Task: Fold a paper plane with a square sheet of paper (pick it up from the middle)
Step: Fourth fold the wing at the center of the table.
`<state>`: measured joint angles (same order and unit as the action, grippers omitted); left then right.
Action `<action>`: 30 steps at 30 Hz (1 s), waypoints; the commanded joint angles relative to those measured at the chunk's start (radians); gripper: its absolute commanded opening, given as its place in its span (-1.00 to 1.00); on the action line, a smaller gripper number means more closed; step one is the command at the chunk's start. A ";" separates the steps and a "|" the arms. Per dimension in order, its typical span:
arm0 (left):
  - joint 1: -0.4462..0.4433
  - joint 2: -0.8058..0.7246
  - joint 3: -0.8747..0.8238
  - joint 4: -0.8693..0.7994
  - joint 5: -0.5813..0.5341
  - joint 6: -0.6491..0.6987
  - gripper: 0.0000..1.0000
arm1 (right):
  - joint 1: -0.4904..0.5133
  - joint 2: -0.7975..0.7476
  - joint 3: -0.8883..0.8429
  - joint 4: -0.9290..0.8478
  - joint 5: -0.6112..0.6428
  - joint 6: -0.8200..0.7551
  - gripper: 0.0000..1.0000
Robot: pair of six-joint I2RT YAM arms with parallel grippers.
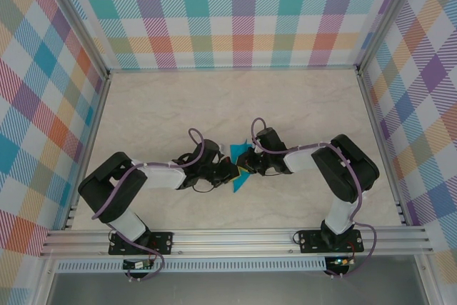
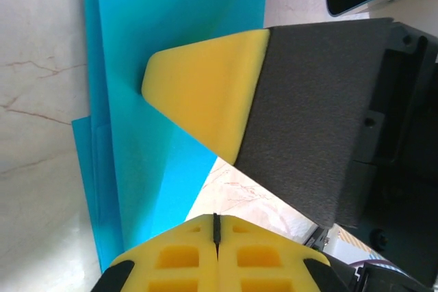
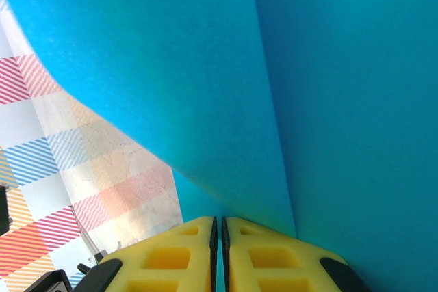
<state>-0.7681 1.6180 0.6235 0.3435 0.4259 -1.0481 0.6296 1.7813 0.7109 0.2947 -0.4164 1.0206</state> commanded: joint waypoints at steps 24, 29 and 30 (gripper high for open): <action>-0.062 0.112 -0.069 -0.012 0.079 0.031 -1.00 | 0.012 0.073 -0.025 -0.195 0.065 -0.013 -0.73; -0.064 0.087 -0.100 -0.036 0.048 0.035 -1.00 | 0.012 0.075 -0.028 -0.195 0.068 -0.014 -0.72; -0.064 0.078 -0.098 -0.056 0.038 0.041 -1.00 | 0.011 0.077 -0.027 -0.196 0.067 -0.015 -0.72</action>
<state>-0.8047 1.7027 0.5762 0.4282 0.4515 -1.0241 0.6304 1.7832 0.7219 0.2695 -0.4164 1.0122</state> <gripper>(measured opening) 0.037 0.136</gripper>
